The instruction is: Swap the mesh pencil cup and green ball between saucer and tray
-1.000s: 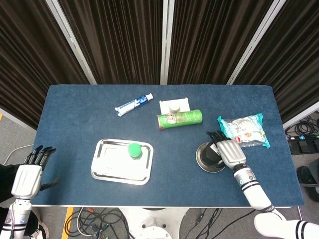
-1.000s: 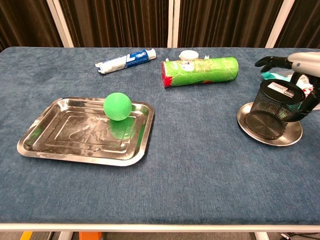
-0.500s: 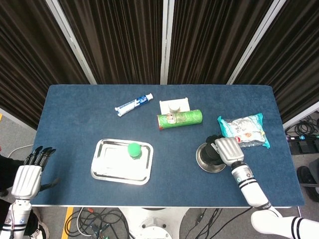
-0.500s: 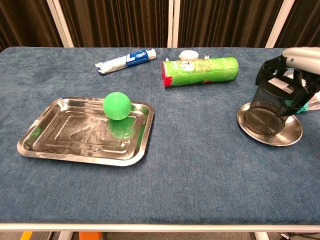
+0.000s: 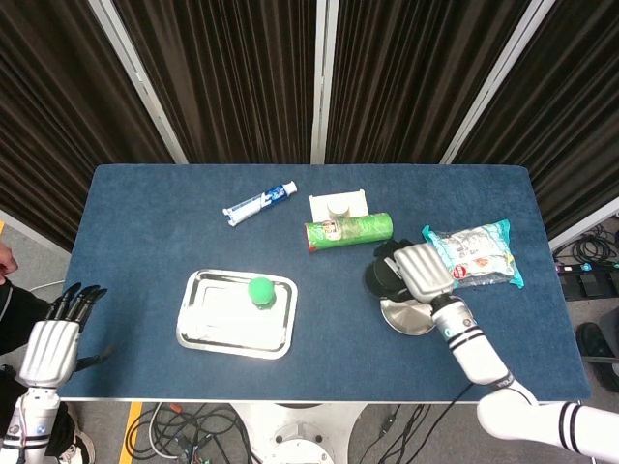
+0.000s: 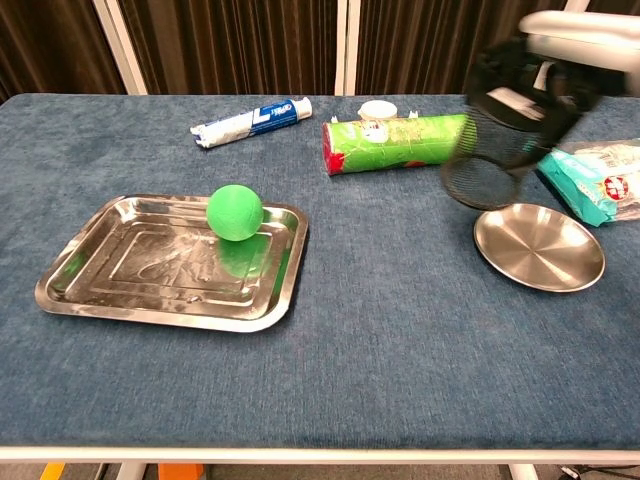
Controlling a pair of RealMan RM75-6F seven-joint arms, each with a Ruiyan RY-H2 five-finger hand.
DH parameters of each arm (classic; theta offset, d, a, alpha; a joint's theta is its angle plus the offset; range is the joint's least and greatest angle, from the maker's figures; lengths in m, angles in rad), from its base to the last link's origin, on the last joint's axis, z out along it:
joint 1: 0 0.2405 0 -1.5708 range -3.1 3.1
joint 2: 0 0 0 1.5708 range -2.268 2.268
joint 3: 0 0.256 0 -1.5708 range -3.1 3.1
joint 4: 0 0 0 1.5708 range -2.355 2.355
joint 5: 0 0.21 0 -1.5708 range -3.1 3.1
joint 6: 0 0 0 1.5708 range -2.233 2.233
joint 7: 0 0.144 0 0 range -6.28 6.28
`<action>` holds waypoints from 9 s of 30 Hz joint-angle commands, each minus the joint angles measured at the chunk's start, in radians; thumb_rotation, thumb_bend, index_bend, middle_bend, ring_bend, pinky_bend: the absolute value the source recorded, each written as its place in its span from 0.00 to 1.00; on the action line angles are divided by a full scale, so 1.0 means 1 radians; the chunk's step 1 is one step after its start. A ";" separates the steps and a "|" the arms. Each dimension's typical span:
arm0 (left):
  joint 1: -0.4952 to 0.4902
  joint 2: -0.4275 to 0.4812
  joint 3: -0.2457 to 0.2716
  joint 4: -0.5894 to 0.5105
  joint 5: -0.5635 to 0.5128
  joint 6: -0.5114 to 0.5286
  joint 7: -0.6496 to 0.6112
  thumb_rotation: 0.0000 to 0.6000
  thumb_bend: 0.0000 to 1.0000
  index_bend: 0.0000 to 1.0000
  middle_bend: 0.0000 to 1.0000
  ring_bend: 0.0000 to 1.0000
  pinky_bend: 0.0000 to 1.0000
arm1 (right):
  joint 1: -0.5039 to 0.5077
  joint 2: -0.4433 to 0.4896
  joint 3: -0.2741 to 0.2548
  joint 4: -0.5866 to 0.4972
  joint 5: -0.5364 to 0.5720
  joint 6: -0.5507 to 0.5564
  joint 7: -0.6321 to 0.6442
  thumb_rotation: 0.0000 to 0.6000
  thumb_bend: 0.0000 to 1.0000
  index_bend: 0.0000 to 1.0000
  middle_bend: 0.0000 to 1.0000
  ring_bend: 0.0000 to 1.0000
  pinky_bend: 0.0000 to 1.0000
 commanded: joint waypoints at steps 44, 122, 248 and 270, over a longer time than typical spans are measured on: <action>-0.252 -0.046 -0.085 -0.076 -0.015 -0.310 -0.008 1.00 0.06 0.15 0.15 0.07 0.20 | -0.220 0.267 -0.122 -0.116 -0.173 0.381 0.302 1.00 0.00 0.00 0.09 0.00 0.21; -0.629 -0.224 -0.039 -0.246 -0.181 -0.571 0.374 1.00 0.29 0.42 0.43 0.41 0.69 | -0.465 0.268 -0.060 0.068 -0.231 0.407 0.616 1.00 0.00 0.00 0.08 0.00 0.23; -1.054 -0.442 -0.225 0.311 -0.336 -0.878 0.121 1.00 0.06 0.21 0.15 0.06 0.33 | -0.494 0.250 -0.048 0.193 -0.216 0.329 0.715 1.00 0.00 0.00 0.08 0.00 0.26; -1.003 -0.389 -0.204 0.221 -0.268 -0.715 0.125 1.00 0.20 0.43 0.41 0.34 0.64 | -0.493 0.253 -0.043 0.190 -0.213 0.330 0.714 1.00 0.00 0.00 0.07 0.00 0.27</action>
